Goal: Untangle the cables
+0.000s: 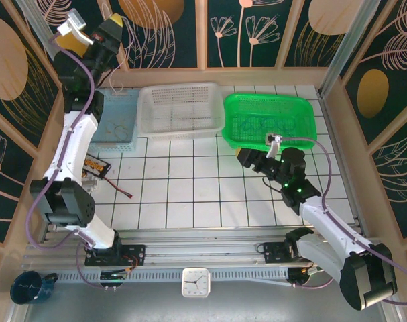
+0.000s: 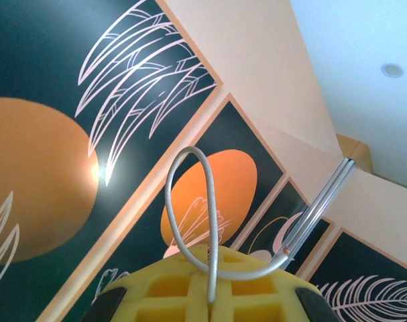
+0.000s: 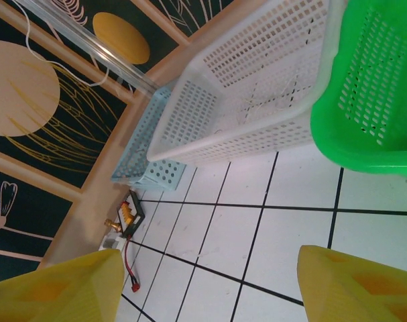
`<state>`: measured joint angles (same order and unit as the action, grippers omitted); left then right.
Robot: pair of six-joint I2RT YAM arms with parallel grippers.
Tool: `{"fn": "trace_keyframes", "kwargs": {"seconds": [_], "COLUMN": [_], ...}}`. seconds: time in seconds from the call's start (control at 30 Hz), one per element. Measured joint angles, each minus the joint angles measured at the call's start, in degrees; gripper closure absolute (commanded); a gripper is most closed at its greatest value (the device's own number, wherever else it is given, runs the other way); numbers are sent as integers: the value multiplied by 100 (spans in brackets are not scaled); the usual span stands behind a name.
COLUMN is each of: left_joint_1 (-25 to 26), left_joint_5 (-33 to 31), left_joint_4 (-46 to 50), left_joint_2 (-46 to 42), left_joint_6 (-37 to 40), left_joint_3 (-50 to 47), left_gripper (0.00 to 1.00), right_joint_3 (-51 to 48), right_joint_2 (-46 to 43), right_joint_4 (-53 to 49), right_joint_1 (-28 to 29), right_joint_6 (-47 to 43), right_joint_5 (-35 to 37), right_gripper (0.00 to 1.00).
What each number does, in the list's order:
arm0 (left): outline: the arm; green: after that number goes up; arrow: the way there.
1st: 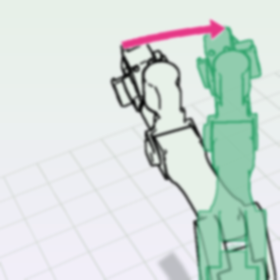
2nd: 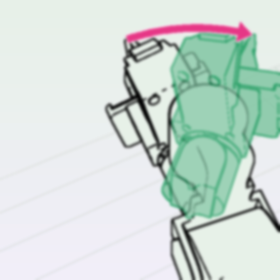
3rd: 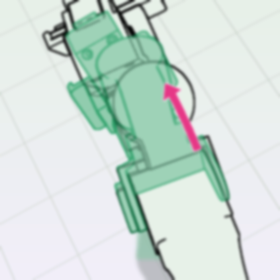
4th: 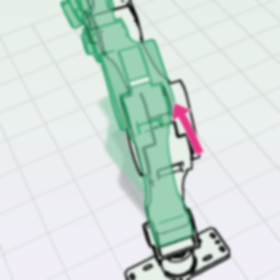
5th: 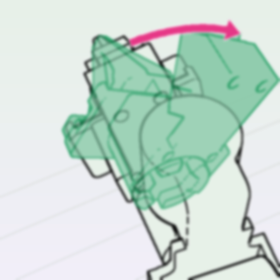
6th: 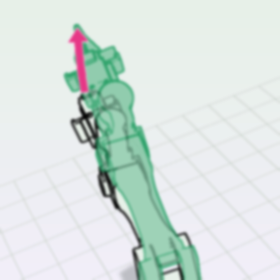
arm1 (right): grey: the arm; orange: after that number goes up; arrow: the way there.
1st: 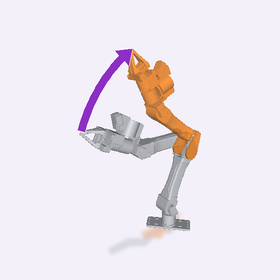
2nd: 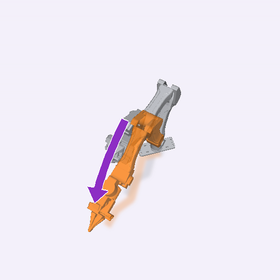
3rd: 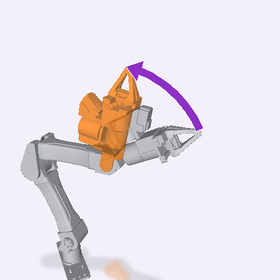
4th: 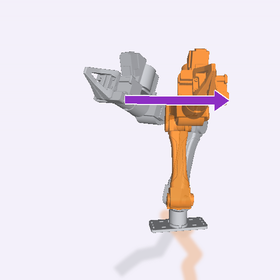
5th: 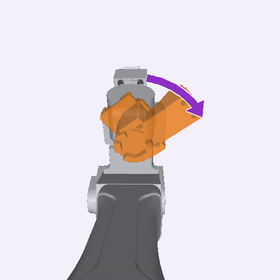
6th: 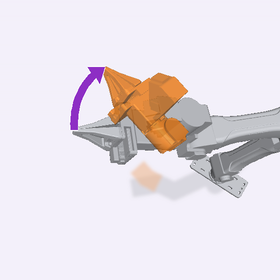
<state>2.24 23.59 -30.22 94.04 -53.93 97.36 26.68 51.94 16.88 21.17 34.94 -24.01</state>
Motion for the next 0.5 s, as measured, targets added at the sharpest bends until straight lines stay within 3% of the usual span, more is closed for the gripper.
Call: {"fn": "trace_keyframes", "kwargs": {"seconds": [0.3, 0.5], "left_joint_1": [0, 0], "left_joint_5": [-90, -35], "left_joint_4": [710, 767], "left_joint_2": [774, 1143], "left_joint_6": [514, 544], "left_joint_3": [1314, 1469], "left_gripper": [100, 100], "right_joint_3": [46, 74], "right_joint_2": [-107, -289], "right_joint_4": [-372, -575], "right_joint_1": [-2, -7], "right_joint_6": [-52, -120], "right_joint_5": [63, 136], "right_gripper": [30, 30]}}
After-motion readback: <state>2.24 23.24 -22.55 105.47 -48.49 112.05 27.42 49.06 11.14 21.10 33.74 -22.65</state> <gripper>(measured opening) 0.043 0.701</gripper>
